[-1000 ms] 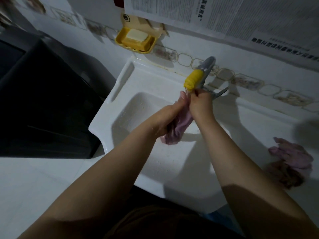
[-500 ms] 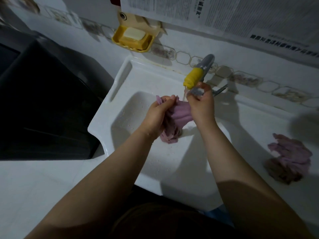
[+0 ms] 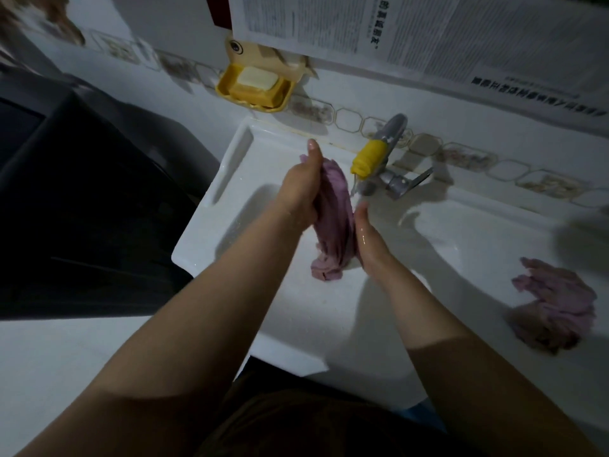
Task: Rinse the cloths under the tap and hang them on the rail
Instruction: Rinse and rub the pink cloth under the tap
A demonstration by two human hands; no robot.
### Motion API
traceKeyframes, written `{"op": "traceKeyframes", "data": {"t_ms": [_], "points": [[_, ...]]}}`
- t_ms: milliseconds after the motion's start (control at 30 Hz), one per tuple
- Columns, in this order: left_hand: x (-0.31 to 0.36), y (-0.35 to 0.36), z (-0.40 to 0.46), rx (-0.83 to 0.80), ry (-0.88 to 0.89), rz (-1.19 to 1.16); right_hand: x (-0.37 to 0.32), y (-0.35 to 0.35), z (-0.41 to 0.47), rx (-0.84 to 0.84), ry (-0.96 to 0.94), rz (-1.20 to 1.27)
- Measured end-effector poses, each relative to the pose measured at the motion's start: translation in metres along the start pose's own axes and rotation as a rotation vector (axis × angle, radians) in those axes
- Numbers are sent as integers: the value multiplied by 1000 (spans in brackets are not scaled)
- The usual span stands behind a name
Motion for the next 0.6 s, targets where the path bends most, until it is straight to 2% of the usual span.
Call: {"op": "traceKeyframes", "data": {"t_ms": [100,234,300,367,400,500,600], "points": [[9,-20,14,24,7,7,18,-17,3,-50,-139,-418],[20,-36,15,-188,54,42,7,-31,-4,27,-259,-504],[22,-47,22,-177,158,303,-8,-35,-8,112,-343,-462],[19,-57,33,-48,269,676,-22,-41,-12,169,-398,-335],[17,-58,35,-20,300,751,-27,-43,-12,190,-418,-281],[6,-48,34,-97,266,643,-43,-42,-10,235,-435,-186],[-17,-16,21,-164,67,401,-53,-24,-12,220,-425,-210]]}}
Point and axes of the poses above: each hand's wrist, its own z-axis towards the middle knuckle, its own y-axis out of the palm, x = y × z, the point moved 3 cm from there along z, towards the middle knuckle, and after that the axes turned 1 degree about z, right-handed, at the moved point
